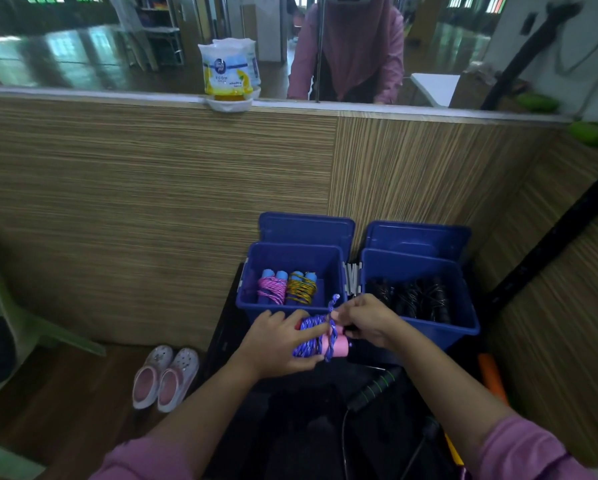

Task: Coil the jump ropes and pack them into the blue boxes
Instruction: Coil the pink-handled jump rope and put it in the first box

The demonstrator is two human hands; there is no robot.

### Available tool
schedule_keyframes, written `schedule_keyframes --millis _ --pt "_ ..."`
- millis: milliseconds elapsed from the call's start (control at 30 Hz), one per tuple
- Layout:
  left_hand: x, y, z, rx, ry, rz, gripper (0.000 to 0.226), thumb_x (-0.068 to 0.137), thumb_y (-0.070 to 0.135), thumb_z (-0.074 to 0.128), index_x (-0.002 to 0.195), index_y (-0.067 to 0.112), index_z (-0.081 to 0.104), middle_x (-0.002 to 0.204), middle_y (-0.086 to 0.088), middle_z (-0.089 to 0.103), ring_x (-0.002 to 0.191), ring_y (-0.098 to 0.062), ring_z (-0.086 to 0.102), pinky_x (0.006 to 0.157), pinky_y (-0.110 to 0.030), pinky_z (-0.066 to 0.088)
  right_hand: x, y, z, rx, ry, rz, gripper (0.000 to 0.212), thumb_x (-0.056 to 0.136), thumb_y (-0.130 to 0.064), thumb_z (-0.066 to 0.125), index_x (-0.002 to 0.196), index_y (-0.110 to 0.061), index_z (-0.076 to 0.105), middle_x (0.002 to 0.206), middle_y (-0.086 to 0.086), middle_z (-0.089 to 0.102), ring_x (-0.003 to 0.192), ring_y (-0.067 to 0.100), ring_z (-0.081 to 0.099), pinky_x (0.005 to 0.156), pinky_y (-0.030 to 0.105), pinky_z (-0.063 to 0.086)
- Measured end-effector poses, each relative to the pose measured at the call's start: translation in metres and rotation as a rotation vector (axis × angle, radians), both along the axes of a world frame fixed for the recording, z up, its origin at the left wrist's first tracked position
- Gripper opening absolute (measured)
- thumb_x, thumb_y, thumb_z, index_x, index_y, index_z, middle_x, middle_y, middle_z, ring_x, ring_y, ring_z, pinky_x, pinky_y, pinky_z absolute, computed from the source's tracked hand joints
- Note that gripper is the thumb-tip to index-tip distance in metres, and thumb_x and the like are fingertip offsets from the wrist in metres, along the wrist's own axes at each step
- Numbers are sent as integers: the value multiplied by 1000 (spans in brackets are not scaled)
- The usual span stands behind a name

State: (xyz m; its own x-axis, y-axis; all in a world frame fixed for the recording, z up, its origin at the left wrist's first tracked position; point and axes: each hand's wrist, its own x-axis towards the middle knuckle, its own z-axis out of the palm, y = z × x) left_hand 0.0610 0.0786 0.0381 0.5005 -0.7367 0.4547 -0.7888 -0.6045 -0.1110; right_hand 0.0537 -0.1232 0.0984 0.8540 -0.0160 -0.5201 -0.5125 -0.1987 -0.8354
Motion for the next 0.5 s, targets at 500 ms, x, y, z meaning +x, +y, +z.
schedule_keyframes --millis 500 --pt "-2 -7 -2 11 179 176 50 83 69 44 129 51 48 91 2 59 54 -18 55 48 -31 45 -3 -3 -4 66 -140 40 13 86 3 61 94 9 69 74 12 66 69 16 62 66 21 54"
